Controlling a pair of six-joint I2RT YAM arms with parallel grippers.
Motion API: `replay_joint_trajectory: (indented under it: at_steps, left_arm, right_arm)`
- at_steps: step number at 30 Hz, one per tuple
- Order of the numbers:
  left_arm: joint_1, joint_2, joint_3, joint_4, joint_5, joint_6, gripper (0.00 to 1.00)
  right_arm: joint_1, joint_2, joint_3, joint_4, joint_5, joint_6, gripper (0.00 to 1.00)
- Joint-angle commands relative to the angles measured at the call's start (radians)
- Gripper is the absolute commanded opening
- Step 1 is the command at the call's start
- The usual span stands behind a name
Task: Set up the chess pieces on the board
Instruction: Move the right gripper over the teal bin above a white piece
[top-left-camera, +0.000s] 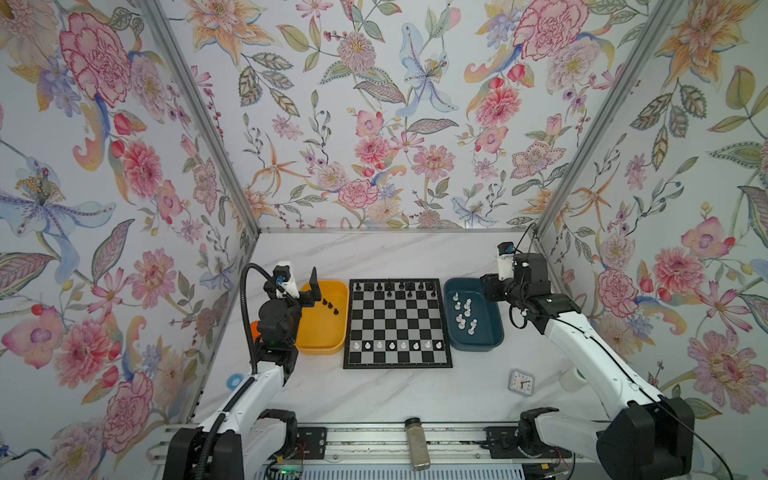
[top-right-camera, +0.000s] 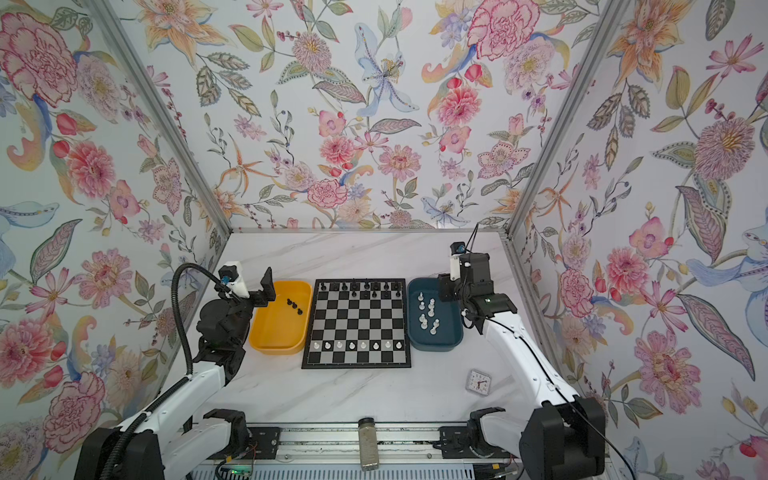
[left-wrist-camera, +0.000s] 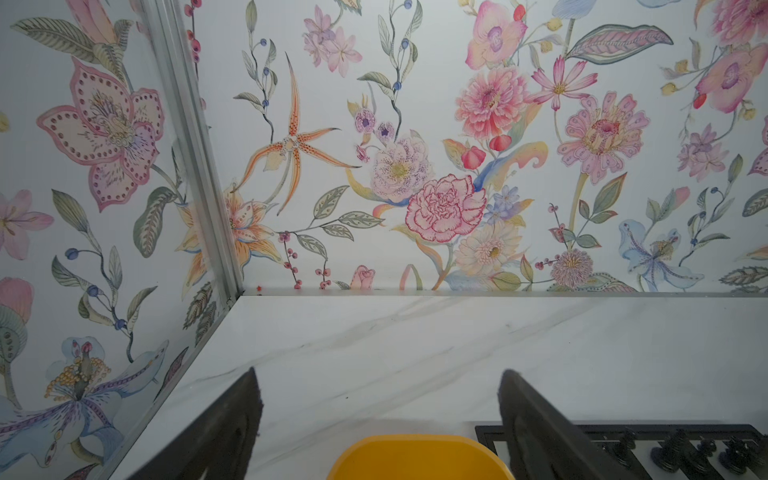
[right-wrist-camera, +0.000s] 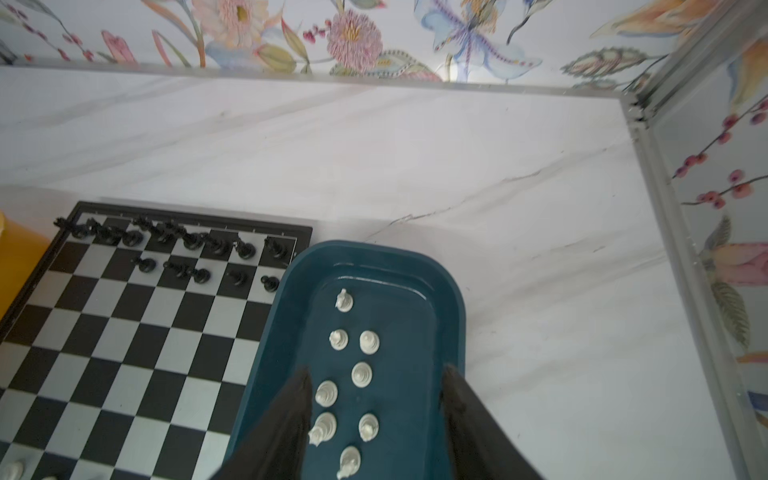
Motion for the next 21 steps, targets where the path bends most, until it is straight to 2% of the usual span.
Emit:
replay_joint_trajectory:
  at_steps: [1,3,5,11,21]
  left_arm:
    - [-0.007,-0.008,0.038,-0.044,0.054,-0.033,0.9]
    - [-0.01,-0.01,0.038,-0.042,0.059,-0.036,0.9]
    - [-0.013,-0.011,0.039,-0.043,0.064,-0.037,0.9]
    - [-0.017,-0.014,0.043,-0.048,0.067,-0.041,0.9]
    - [-0.022,-0.021,0.043,-0.05,0.055,-0.045,0.9]
  right_arm:
    - [0.023,0.076,0.084,-0.131,-0.052,0.011,0.49]
    - [0.038,0.132,0.132,-0.155,-0.073,0.006,0.45]
    - [0.046,0.201,0.193,-0.191,-0.105,0.003,0.37]
    - [0.053,0.391,0.32,-0.266,-0.17,-0.006,0.28]
    - [0.057,0.522,0.383,-0.272,-0.136,0.003,0.26]
